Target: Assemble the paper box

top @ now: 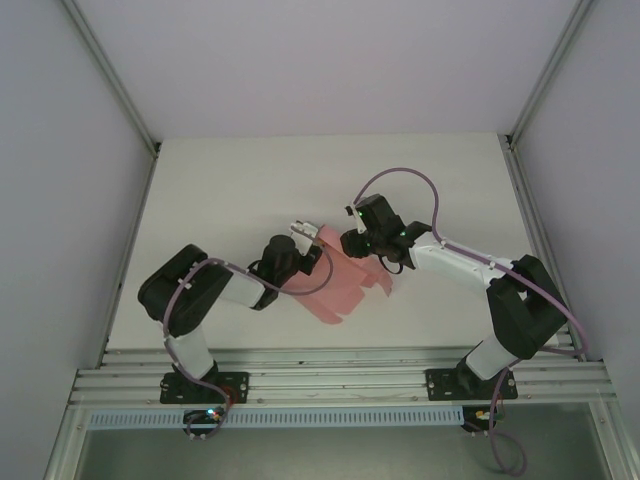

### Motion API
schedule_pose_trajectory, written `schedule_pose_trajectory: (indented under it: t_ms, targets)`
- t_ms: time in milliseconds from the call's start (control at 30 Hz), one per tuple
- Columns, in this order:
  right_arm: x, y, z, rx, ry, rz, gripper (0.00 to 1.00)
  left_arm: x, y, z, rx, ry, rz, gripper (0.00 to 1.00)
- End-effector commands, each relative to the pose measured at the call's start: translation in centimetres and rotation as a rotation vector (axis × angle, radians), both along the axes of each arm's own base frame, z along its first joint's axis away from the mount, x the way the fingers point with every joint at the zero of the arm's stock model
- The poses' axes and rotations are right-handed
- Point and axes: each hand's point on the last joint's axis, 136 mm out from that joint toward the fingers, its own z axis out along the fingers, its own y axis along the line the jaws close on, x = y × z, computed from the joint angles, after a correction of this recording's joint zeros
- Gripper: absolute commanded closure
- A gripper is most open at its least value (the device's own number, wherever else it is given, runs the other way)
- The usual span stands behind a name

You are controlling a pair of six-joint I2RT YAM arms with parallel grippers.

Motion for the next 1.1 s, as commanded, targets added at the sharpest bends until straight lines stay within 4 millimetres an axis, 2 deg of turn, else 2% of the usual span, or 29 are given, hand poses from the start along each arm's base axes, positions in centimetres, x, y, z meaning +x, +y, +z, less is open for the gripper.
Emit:
schedule_pose_trajectory:
  t_ms: [0, 233, 267, 333, 367, 600, 700, 800, 867, 1067]
  targets:
    - [-2.0, -1.5, -2.8, -0.098, 0.107, 0.004, 0.61, 0.6, -0.6, 0.7, -0.033, -0.024, -0.026, 0.62]
    - [-1.9, -1.5, -3.0, -0.098, 0.111, 0.008, 0.61, 1.1, -1.4, 1.0, -0.039, -0.04, -0.043, 0.71]
    - [-1.9, -1.5, -3.0, -0.097, 0.11, 0.008, 0.61, 1.1, -1.5, 1.1, -0.04, -0.044, -0.048, 0.75]
    - [-1.9, -1.6, -3.1, -0.1, 0.114, 0.006, 0.61, 1.4, -1.6, 1.2, -0.046, -0.051, -0.044, 0.94]
    - [-1.8, -1.5, -3.1, -0.1, 0.115, 0.007, 0.61, 1.7, -1.5, 1.2, -0.043, -0.052, -0.03, 1.0]
    - [-1.8, -1.5, -3.1, -0.093, 0.12, 0.001, 0.6, 2.0, -1.6, 1.6, -0.054, -0.082, -0.009, 1.0]
    - [-1.7, -1.6, -2.7, -0.085, 0.121, -0.011, 0.56, 2.3, -1.2, 2.2, -0.053, -0.087, 0.034, 1.0]
    - [-1.3, -2.1, -1.4, -0.087, 0.086, -0.032, 0.47, 2.1, -0.9, 2.9, -0.056, -0.1, 0.07, 1.0]
    - [-0.9, -2.8, 0.1, -0.096, 0.044, -0.053, 0.4, 1.9, -0.5, 3.6, -0.072, -0.1, 0.083, 1.0]
    - [-1.0, -7.4, 6.3, -0.143, -0.152, -0.184, 0.16, 1.5, 1.8, 5.1, -0.056, -0.058, 0.185, 1.0]
